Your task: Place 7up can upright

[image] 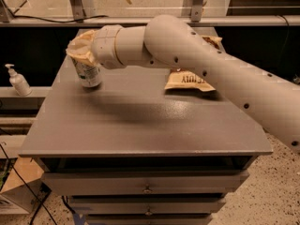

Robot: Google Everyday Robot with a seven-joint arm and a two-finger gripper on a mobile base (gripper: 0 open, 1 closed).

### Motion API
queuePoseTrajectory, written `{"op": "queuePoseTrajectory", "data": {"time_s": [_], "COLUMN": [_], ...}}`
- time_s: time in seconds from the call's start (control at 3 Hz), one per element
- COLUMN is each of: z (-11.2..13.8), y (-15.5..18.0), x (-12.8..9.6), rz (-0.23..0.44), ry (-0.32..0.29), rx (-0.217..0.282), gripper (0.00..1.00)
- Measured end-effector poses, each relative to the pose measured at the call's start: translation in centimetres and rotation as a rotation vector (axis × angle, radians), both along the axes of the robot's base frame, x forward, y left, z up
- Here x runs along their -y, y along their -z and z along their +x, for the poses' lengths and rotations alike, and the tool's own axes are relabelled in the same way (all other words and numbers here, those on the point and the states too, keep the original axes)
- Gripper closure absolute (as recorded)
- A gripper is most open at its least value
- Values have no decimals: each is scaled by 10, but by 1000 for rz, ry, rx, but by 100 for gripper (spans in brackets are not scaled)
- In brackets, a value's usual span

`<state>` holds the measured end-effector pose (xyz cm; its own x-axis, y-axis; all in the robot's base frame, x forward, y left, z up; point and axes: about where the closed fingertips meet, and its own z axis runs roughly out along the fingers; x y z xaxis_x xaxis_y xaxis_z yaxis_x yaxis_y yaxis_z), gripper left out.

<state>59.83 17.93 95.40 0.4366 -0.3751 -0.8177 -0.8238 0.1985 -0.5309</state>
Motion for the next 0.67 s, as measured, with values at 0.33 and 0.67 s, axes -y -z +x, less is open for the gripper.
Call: {"op": "queuePoseTrajectory", "data": {"time_s": [0.33,0.67], "z": [0,-1], "y": [7,9], "x": [0,-1], "rz": [13,29], "ry": [5,14], "rx": [-14,-39], "gripper": [39,17]}}
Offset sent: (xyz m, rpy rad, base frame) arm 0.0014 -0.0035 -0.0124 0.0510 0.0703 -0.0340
